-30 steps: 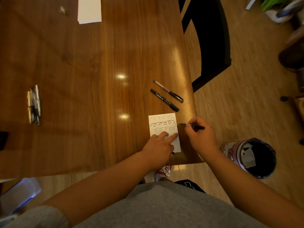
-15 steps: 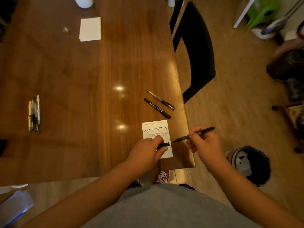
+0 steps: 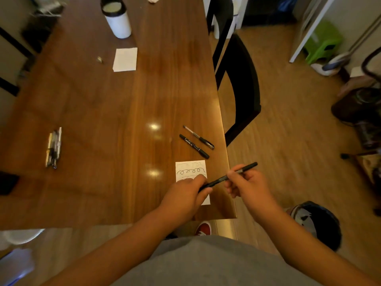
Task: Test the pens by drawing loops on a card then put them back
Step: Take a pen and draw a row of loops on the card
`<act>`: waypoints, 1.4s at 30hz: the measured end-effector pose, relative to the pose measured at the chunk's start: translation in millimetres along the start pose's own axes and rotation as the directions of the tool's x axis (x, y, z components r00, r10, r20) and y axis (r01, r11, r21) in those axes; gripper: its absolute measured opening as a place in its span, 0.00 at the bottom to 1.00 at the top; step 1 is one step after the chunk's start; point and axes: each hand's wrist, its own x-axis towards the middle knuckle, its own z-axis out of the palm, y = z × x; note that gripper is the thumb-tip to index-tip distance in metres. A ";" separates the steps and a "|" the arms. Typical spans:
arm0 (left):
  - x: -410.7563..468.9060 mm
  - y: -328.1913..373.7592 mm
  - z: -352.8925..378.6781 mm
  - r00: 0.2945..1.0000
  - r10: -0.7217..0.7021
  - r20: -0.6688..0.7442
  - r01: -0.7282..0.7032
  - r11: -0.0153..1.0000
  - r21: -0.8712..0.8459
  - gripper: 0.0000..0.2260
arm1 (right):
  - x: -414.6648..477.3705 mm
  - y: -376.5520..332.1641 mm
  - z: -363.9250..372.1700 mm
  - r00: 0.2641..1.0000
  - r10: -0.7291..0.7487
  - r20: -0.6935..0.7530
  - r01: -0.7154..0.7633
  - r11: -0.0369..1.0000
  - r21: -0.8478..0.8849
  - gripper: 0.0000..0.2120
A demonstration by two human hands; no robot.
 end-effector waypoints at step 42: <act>26.7 -166.6 -12.3 0.955 -0.290 0.061 0.247 0.891 0.380 0.33 | 192.7 25.4 105.8 0.970 -0.075 0.233 0.244 0.204 -0.948 0.10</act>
